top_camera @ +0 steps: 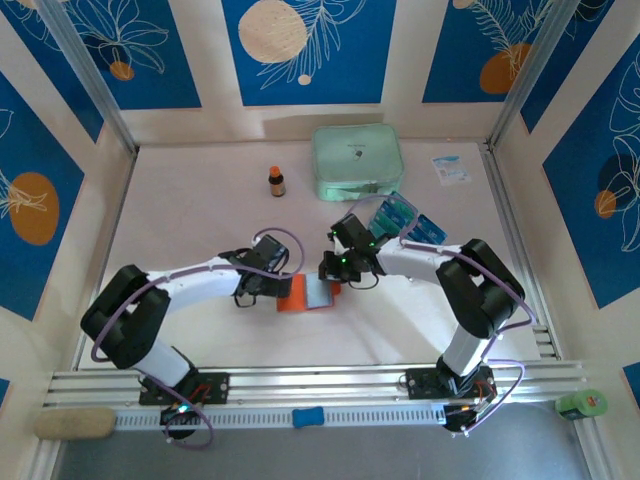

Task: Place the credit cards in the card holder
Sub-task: Press the card holder at the center of the table.

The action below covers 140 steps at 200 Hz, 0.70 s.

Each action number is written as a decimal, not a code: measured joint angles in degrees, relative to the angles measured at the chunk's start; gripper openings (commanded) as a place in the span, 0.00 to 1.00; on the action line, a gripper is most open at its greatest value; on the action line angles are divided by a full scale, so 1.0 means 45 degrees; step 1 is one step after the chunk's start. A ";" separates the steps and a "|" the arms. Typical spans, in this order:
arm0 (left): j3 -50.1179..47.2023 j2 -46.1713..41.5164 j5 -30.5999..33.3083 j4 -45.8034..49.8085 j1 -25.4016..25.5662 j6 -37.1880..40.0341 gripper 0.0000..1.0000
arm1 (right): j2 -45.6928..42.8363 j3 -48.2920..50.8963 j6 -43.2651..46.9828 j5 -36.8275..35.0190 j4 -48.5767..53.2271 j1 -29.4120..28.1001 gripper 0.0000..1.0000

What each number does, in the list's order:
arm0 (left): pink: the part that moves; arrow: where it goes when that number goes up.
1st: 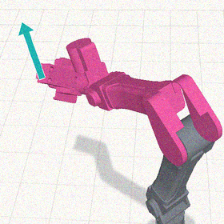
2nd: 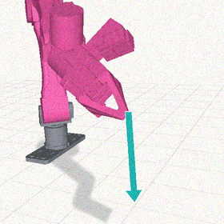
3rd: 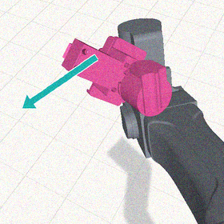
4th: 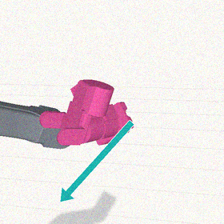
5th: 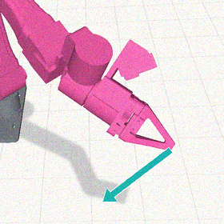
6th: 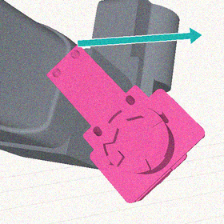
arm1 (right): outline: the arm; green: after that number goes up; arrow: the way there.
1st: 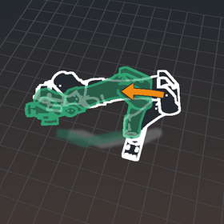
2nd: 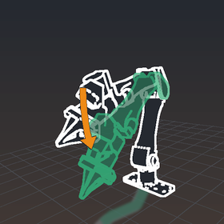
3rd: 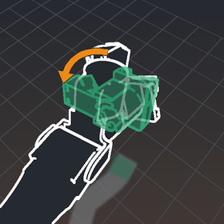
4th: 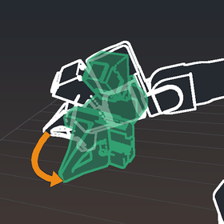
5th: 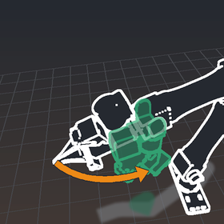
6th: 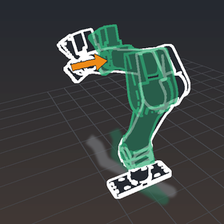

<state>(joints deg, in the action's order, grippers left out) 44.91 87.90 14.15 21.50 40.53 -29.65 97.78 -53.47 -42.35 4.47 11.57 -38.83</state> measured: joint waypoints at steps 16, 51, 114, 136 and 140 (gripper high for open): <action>0.0219 0.0083 -0.0049 -0.0005 0.0000 0.0010 1.00 | 0.0175 0.0000 0.0146 0.0005 0.0005 0.0068 0.08; 0.0393 0.0189 -0.0146 -0.0015 0.0010 0.0019 1.00 | 0.0471 0.0155 0.0228 0.0029 -0.0117 0.0092 0.08; 0.0359 0.0175 -0.0559 -0.0481 0.0024 -0.0005 1.00 | 0.0476 0.0413 0.0180 0.0243 -0.0651 0.0087 0.08; 0.0330 0.0155 -0.0607 -0.0544 0.0024 -0.0010 1.00 | 0.0272 0.0471 0.0175 0.0146 -0.0515 0.0083 0.08; 0.0330 0.0151 -0.0617 -0.0554 0.0024 -0.0010 1.00 | 0.0170 0.0510 0.0175 0.0092 -0.0466 0.0073 0.08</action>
<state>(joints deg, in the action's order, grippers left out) 46.39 88.58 11.38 19.00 40.64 -29.69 98.54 -51.18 -41.56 4.89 9.47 -38.50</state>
